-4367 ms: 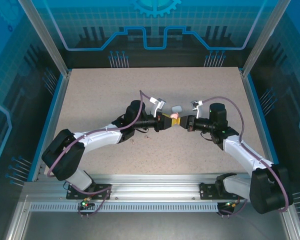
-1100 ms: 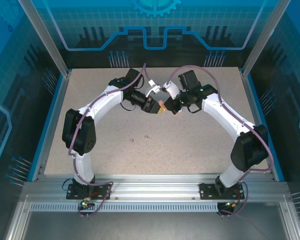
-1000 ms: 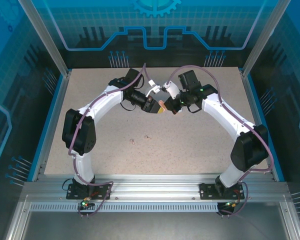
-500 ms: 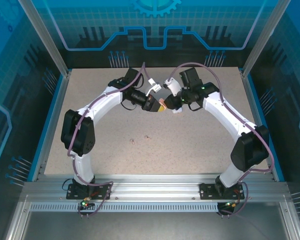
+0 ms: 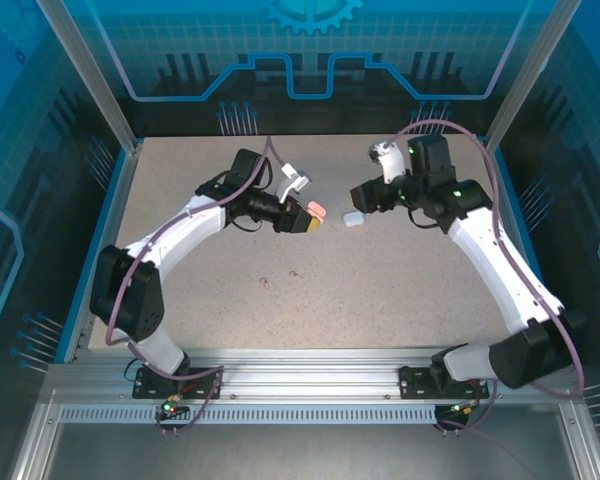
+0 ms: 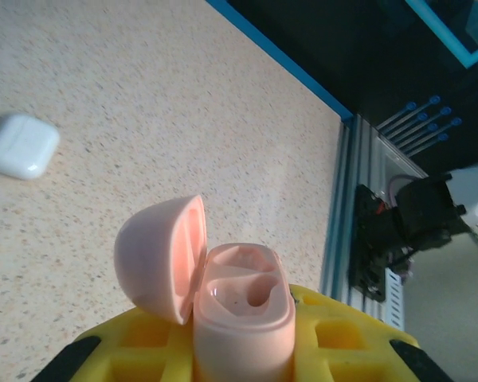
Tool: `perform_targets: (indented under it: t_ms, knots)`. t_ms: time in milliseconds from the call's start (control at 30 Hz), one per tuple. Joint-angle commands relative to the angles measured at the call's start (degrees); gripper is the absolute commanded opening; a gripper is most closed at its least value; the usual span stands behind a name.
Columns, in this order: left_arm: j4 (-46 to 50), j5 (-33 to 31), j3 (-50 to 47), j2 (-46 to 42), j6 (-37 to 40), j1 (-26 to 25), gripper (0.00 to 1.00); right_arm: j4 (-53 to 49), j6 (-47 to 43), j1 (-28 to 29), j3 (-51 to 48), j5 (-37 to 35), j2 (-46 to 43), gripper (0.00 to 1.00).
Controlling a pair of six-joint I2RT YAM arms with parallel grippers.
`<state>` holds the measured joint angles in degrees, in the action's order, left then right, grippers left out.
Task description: Insert wireless bluetooth earbuds into charging case
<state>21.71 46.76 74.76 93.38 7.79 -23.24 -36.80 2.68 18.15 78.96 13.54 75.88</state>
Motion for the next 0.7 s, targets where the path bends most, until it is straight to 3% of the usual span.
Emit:
perform_targets:
  t_ms: [0,133,333,667]
  knots:
    - [-10.8,-4.7,-5.4,-6.3,-3.9,0.2,0.0,0.0,8.4,-0.5,-4.7,-1.2,-2.5,0.68]
    - [-25.1,-9.9,-15.8,-14.4,-8.0,0.2,0.0,2.0,14.2,1.8,-12.3,-1.6,-4.9,0.69]
    - [-45.6,-23.9,-29.0,-24.3,-11.8,0.1,0.0,6.7,20.3,10.1,-21.1,-5.6,-4.2,0.69]
    - [-61.9,-37.5,-37.6,-30.0,-10.9,0.0,0.0,8.9,27.9,20.2,-18.5,-10.8,5.1,0.69]
